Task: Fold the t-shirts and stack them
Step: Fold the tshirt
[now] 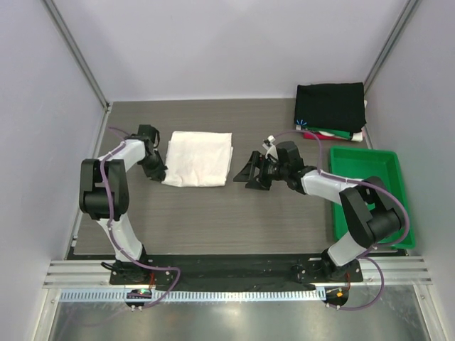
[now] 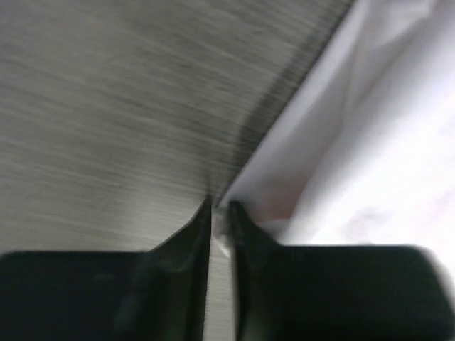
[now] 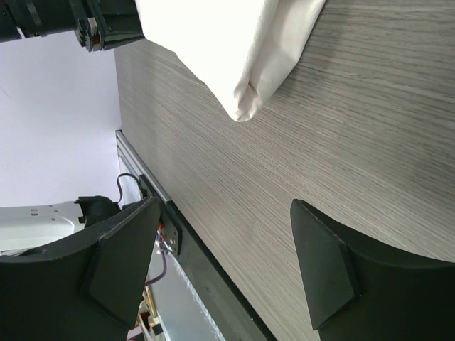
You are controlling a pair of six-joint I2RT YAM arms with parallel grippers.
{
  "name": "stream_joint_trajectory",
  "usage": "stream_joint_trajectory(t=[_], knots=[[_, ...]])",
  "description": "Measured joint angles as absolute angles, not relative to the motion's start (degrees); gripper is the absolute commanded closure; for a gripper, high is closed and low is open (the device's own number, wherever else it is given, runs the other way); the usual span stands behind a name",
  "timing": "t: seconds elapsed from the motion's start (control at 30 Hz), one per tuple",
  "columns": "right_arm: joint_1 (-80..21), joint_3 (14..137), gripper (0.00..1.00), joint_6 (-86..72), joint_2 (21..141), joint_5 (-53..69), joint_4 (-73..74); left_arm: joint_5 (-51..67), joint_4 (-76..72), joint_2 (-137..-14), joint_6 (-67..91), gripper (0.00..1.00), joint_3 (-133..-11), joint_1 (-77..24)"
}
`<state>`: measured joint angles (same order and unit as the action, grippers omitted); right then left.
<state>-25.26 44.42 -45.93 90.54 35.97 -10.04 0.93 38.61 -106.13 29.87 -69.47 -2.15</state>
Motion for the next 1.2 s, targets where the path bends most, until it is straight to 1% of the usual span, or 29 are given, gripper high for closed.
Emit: stream_joint_trajectory(t=[0.07, 0.1, 0.13, 0.17, 0.23, 0.27, 0.33, 0.43, 0.5, 0.6, 0.73, 0.87, 0.97, 1.07, 1.13, 1.17, 1.2], knots=[[-25.3, 45.2, 0.2, -45.2, 90.5, 35.9, -8.5, -1.7, 40.5, -105.9, 30.9, 0.67, -69.5, -2.2], [-25.3, 45.8, 0.21, -44.8, 90.5, 35.9, -7.7, -3.2, 41.6, -105.4, 31.4, 0.59, -69.5, -2.2], [-25.3, 46.4, 0.26, -44.6, 90.5, 35.9, -7.1, -4.8, 42.8, -104.7, 31.7, 0.58, -69.4, -2.1], [-25.3, 47.2, 0.29, -44.2, 90.5, 35.9, -6.2, -6.6, 44.3, -103.4, 32.5, 0.58, -69.4, -2.1], [-25.6, 49.3, 0.36, -44.0, 90.5, 35.8, -5.0, -10.7, 47.3, -99.6, 33.9, 0.58, -69.4, -2.1], [-26.0, 50.7, 0.38, -43.9, 90.6, 35.7, -4.4, -12.3, 48.4, -97.0, 34.4, 0.59, -69.5, -2.1], [-27.1, 54.2, 0.44, -44.1, 91.5, 35.7, -4.3, -13.6, 50.1, -91.7, 35.4, 0.6, -70.2, -2.1], [-29.0, 60.8, 0.45, -45.5, 96.2, 36.2, -6.3, -12.0, 48.2, -85.3, 35.9, 0.58, -70.9, -2.8], [-29.8, 64.8, 0.46, -46.9, 100.7, 36.5, -8.1, -9.8, 45.5, -83.6, 35.8, 0.59, -71.0, -4.9], [-30.4, 68.7, 0.48, -49.0, 107.3, 36.9, -10.7, -5.0, 41.0, -87.2, 35.7, 0.65, -72.2, -9.5], [-30.4, 71.0, 0.47, -51.2, 115.0, 37.1, -12.4, 0.1, 36.4, -97.6, 35.9, 0.71, -72.5, -12.8], [-30.5, 69.7, 0.47, -50.3, 117.8, 34.2, -9.4, -0.8, 36.5, -104.9, 36.1, 0.75, -71.3, -12.9], [-30.6, 65.2, 0.47, -50.1, 116.7, 32.0, -10.2, -2.5, 36.6, -105.6, 36.3, 0.77, -69.1, -12.7], [-31.2, 59.4, 0.47, -49.9, 112.2, 29.3, -11.7, -3.6, 35.5, -104.1, 36.9, 0.78, -67.0, -12.9], [-31.9, 55.4, 0.47, -50.0, 109.4, 26.9, -11.1, -4.5, 34.1, -102.2, 37.2, 0.78, -64.5, -12.9], [-32.3, 53.3, 0.46, -50.1, 107.8, 26.4, -11.1, -5.0, 33.9, -101.2, 37.3, 0.75, -63.2, -12.9], [-32.7, 51.3, 0.4, -50.0, 105.6, 24.9, -10.7, -5.3, 34.1, -100.2, 37.3, 0.71, -62.1, -13.0]])
